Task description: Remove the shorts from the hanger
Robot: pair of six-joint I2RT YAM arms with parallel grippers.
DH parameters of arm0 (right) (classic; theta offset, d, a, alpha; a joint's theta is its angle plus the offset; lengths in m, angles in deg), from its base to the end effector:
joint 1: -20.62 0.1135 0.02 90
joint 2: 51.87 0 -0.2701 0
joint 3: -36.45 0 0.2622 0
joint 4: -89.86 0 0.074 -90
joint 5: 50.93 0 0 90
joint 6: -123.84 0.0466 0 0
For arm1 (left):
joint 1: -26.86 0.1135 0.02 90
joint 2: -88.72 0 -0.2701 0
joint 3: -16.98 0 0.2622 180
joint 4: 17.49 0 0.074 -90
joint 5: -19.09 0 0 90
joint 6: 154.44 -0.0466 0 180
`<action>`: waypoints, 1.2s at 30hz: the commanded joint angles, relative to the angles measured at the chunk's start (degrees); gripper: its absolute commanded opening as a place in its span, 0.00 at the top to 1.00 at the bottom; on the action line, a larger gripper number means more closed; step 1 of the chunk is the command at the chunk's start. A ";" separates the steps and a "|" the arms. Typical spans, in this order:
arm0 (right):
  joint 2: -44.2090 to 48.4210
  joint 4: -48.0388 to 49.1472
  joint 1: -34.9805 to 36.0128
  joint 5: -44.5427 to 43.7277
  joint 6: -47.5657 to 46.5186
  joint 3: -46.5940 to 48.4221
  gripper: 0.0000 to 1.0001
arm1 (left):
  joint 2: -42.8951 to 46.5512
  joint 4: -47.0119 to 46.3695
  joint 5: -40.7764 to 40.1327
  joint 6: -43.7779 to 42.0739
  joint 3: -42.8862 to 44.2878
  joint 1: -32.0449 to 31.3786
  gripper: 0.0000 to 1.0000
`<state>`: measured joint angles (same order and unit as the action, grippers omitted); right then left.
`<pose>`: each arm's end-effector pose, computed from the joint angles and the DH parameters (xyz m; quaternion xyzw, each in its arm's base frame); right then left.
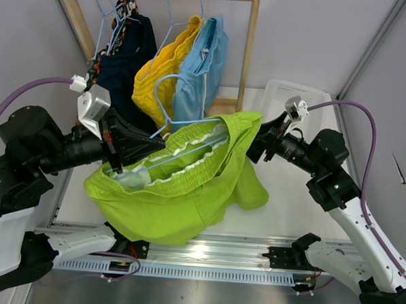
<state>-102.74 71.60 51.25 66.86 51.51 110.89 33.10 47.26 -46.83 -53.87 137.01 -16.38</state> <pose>0.1650 0.1229 0.4385 -0.2502 0.6297 0.4411 0.5885 0.0578 -0.0805 0.5722 0.3362 0.6242 -0.4439 0.5479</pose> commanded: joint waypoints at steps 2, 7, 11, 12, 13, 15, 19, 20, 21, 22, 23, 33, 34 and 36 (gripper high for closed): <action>-0.28 8.11 1.45 -0.02 -0.45 1.46 0.69 | -0.02 -5.39 0.36 1.21 -0.46 -0.17 1.00; 1.82 10.49 1.36 -4.57 -1.14 -1.61 1.00 | -1.16 -1.44 -5.34 0.77 0.60 -0.17 1.00; 3.24 8.20 -4.51 -8.11 -1.42 -0.75 1.00 | -0.55 4.36 -9.57 0.33 -0.89 -0.17 1.00; 3.06 8.12 -10.27 -6.89 -0.45 -0.57 1.00 | 0.67 4.98 -10.36 0.42 -1.33 -0.17 1.00; 2.80 8.38 -13.64 -3.39 2.34 -0.48 1.00 | 1.38 5.77 -11.50 0.59 -2.21 -0.17 1.00; 2.27 10.82 -23.89 0.32 5.78 -1.26 1.00 | 3.13 6.65 -11.77 0.68 -3.18 -0.09 1.00; 0.78 16.36 -37.62 7.09 13.78 -3.81 1.00 | 4.72 9.81 -13.26 0.94 -2.83 -0.17 1.00; 0.34 17.25 -39.32 8.67 16.40 -4.34 1.00 | 4.99 10.25 -13.87 1.03 -2.48 -0.09 1.00; -0.27 18.30 -41.77 8.86 17.39 -5.04 1.00 | 5.25 10.61 -14.05 1.03 -2.48 -0.17 1.00; -0.37 19.27 -42.49 9.21 18.27 -5.74 1.00 | 5.60 10.52 -14.32 1.12 -2.56 -0.09 1.00; -0.46 19.89 -42.85 9.30 19.41 -6.19 1.00 | 6.21 10.61 -14.58 1.21 -2.74 -0.17 1.00; 5.51 17.09 -34.44 9.04 16.80 -11.02 1.00 | 6.92 -1.12 -17.30 1.91 -6.15 -0.17 1.00; 6.83 15.86 -31.45 8.17 15.39 -11.11 1.00 | 7.45 -4.21 -17.48 2.00 -9.13 -0.17 1.00; 10.17 11.73 -19.69 4.32 11.10 -11.02 1.00 | 9.46 -14.11 -18.70 3.05 -14.31 -0.17 1.00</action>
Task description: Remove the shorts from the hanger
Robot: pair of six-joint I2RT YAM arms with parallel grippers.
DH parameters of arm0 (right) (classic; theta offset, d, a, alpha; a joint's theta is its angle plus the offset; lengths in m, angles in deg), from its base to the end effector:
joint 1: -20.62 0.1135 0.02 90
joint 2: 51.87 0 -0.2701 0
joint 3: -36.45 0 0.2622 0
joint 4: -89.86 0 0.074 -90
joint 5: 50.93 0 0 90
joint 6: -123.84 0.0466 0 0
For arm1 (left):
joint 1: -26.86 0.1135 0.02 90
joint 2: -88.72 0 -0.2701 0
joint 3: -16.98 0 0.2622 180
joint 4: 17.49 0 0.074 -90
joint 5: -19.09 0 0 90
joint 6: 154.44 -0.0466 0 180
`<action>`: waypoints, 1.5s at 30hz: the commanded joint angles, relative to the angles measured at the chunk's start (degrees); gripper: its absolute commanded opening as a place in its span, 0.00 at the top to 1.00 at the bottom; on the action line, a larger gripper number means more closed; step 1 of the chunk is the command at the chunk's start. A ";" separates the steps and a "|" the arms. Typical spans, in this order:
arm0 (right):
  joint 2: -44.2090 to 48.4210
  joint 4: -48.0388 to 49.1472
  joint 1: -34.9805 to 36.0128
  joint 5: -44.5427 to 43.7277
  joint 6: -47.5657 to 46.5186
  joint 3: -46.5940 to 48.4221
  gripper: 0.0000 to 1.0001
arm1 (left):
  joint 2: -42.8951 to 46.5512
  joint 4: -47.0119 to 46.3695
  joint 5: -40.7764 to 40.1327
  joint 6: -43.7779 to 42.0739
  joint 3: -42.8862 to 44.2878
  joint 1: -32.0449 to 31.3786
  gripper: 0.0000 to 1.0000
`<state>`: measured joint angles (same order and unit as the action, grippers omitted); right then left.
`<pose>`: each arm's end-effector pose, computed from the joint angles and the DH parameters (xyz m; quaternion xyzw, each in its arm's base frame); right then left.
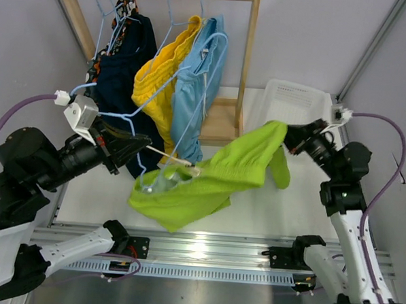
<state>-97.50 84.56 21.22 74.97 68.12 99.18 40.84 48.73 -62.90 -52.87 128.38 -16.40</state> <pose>0.1908 0.0293 0.4065 -0.0551 0.6435 0.4067 0.6461 0.0507 -0.0567 0.5429 0.2435 0.6812 -0.3619 0.5880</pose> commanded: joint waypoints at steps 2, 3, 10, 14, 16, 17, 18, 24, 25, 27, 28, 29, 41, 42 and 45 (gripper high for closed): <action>7.47 -5.00 17.73 -7.40 -7.20 0.60 1.00 | 2.96 -22.02 -4.40 3.53 -11.05 -0.07 0.98; 8.09 -6.07 24.21 -9.34 -7.91 0.60 1.00 | 3.49 -27.54 -5.45 4.15 -12.46 -0.06 0.94; 11.09 -17.84 36.05 -23.59 -15.47 6.22 1.00 | -3.34 -32.43 -11.35 6.97 -14.68 -0.06 1.00; 10.73 -20.75 36.05 -23.60 -17.40 11.32 1.00 | -6.61 -31.46 -11.78 5.66 -11.95 -0.06 0.89; 10.82 -21.10 36.05 -23.25 -17.50 13.07 1.00 | -6.88 -31.90 -12.49 5.04 -11.43 -0.06 0.79; 11.08 -21.37 36.05 -23.16 -17.58 13.43 1.00 | -7.49 -31.81 -12.93 4.78 -10.55 -0.06 0.80; 11.35 -21.46 36.14 -23.33 -17.58 13.52 1.00 | -7.84 -31.29 -13.19 4.69 -9.76 -0.06 0.79; 13.89 -23.04 36.14 -24.47 -17.85 12.82 1.00 | -9.95 -30.23 -13.72 3.72 -7.82 -0.06 1.00; 14.16 -23.82 36.05 -25.26 -18.20 12.91 1.00 | -10.30 -29.53 -14.07 3.46 -7.56 -0.06 1.00; 14.51 -24.27 36.05 -25.88 -18.72 13.43 1.00 | -11.27 -28.04 -14.26 3.28 -6.85 -0.06 1.00; 14.60 -24.62 36.05 -26.75 -19.07 13.78 1.00 | -11.53 -27.77 -14.16 2.67 -6.59 -0.06 1.00; 14.34 -24.80 36.05 -27.28 -19.34 14.83 1.00 | -11.80 -26.81 -13.90 2.49 -6.15 -0.15 1.00; -19.37 -29.63 35.96 -52.41 -40.47 66.63 1.00 | -13.92 -20.83 -12.67 -0.76 -1.05 -0.06 1.00; -23.41 -30.59 35.87 -54.86 -42.96 79.66 1.00 | -13.65 -20.56 -12.58 -0.94 -1.66 -0.06 1.00; -39.33 -30.87 33.25 -56.90 -50.25 98.72 1.00 | -11.72 -19.69 -12.41 -1.64 -3.07 -0.07 1.00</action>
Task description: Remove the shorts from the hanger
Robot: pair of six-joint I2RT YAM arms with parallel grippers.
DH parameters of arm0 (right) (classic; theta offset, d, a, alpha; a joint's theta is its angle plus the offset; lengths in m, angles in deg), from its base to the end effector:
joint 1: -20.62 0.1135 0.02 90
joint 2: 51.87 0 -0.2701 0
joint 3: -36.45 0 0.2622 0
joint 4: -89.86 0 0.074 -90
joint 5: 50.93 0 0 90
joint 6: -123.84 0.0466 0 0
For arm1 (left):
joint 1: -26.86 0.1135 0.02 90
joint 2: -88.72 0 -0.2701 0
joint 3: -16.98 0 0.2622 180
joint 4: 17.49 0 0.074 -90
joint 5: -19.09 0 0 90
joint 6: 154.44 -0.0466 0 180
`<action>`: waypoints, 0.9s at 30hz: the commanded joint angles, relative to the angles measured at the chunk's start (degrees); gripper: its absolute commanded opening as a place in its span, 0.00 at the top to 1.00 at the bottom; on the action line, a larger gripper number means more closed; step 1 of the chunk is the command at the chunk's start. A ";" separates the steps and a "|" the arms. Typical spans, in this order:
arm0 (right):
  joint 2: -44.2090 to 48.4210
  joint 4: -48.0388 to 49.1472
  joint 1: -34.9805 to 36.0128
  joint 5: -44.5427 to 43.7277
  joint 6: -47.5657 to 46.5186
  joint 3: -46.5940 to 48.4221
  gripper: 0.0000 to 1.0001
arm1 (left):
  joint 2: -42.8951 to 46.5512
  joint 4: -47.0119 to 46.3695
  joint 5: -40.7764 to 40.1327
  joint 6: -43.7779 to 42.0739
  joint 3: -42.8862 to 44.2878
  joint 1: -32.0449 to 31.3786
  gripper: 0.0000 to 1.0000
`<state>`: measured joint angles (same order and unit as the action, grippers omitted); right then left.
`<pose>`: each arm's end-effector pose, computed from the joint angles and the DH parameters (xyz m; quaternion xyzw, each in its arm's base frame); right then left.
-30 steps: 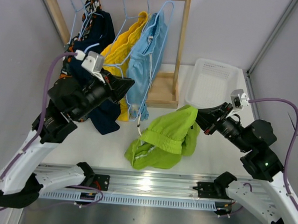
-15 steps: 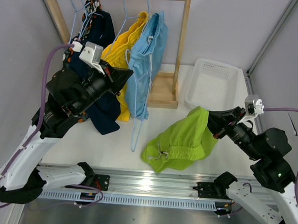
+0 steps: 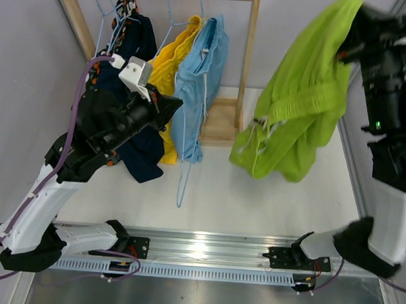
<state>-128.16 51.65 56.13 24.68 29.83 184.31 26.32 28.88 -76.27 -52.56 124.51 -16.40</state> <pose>0.1194 0.0710 0.6902 -0.0554 0.4802 0.1799 0.8567 0.1488 -0.1340 0.5361 0.1616 0.6962 -0.2937 0.6348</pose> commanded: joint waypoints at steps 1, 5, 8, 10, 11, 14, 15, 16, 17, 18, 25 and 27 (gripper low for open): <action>-13.74 4.49 -2.63 -6.61 -13.20 20.26 1.00 | 3.24 0.51 0.80 -2.47 0.80 -0.06 1.00; -12.58 15.75 -14.79 -2.59 -9.90 7.56 1.00 | 3.86 2.09 -0.87 -4.84 1.41 -0.06 1.00; -10.82 19.62 -24.83 1.56 -0.05 -6.76 1.00 | 2.72 1.92 -2.19 -6.34 1.85 -0.06 1.00; -9.41 25.76 -27.85 2.26 3.64 -16.54 1.00 | 1.40 1.22 -2.54 -6.78 2.03 0.02 1.00; -8.53 29.87 -29.25 3.22 5.83 -22.33 1.00 | 0.96 0.44 -2.54 -6.87 2.03 0.02 1.00; -7.99 40.19 -34.97 7.00 14.37 -43.60 1.00 | -2.99 -1.06 -1.49 -7.22 4.13 0.99 1.00; -8.87 40.46 -37.24 7.10 15.51 -45.49 1.00 | -4.31 -1.33 -0.97 -7.31 4.83 1.86 1.00; -10.35 39.50 -37.70 7.62 17.00 -48.12 1.00 | -7.36 -1.68 0.34 -7.66 8.49 2.22 1.00; -10.37 39.50 -37.96 8.15 17.45 -48.14 1.00 | -9.31 -1.68 0.36 -7.66 10.01 2.39 1.00; -11.41 38.02 -38.23 8.50 17.89 -50.14 1.00 | -11.24 -1.42 0.10 -8.62 13.77 2.66 1.00; -4.25 34.40 -38.06 13.78 26.15 -63.75 0.68 | -34.00 4.01 -0.52 -13.81 42.42 4.33 1.00; -1.16 32.91 -37.79 13.69 29.13 -67.46 0.32 | -40.60 4.47 0.62 -13.55 51.39 5.12 1.00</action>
<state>-137.08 81.22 17.88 36.07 53.00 120.07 -9.41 32.90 -76.54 -63.47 165.78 -12.62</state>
